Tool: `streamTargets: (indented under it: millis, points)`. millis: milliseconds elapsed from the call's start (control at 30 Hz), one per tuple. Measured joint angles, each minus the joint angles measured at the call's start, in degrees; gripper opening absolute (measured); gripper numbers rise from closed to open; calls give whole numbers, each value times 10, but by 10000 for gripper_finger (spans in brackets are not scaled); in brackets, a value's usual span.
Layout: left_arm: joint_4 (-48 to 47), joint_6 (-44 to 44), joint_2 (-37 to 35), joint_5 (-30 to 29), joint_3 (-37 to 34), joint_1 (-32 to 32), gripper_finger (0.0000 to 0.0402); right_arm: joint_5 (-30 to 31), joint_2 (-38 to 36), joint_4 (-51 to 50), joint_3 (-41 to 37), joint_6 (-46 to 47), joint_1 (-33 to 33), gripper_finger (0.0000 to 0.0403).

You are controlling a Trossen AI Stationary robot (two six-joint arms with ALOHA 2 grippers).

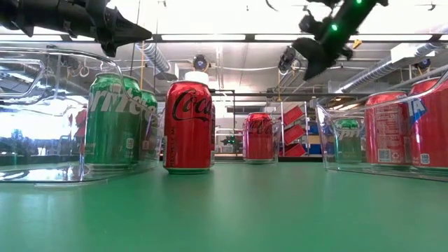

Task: Sort soda cans
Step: Put the green soda can into the middle left transparent bin

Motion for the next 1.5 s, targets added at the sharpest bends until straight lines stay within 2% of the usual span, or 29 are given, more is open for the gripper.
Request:
streamTargets:
  millis: [167,367,567,733,933,1200,1300,1433,1500]
  points:
    - [-4,-8,0,0,0,0,3,-15,-17,-29,-29,3,-78,67]
    - [-12,-15,0,5,0,0,3,-21,-8,-57,-32,31,-145,188]
    - [-30,-16,0,5,0,0,3,-77,4,-56,-32,32,-204,315]
    - [-39,-27,0,5,0,0,3,-123,31,-58,-32,13,-258,372]
    - [-40,-29,0,5,0,0,3,-123,65,-58,-32,-20,-308,390]
    - [-45,-29,0,5,0,0,3,-161,128,-32,-32,-59,-345,376]
    - [-45,-29,0,5,0,0,3,-182,153,-27,-32,-58,-350,360]
    - [-45,-29,0,5,0,0,3,-192,167,-18,-30,-53,-341,303]
    - [-45,-29,0,5,0,0,3,-190,164,-18,-31,-55,-333,292]
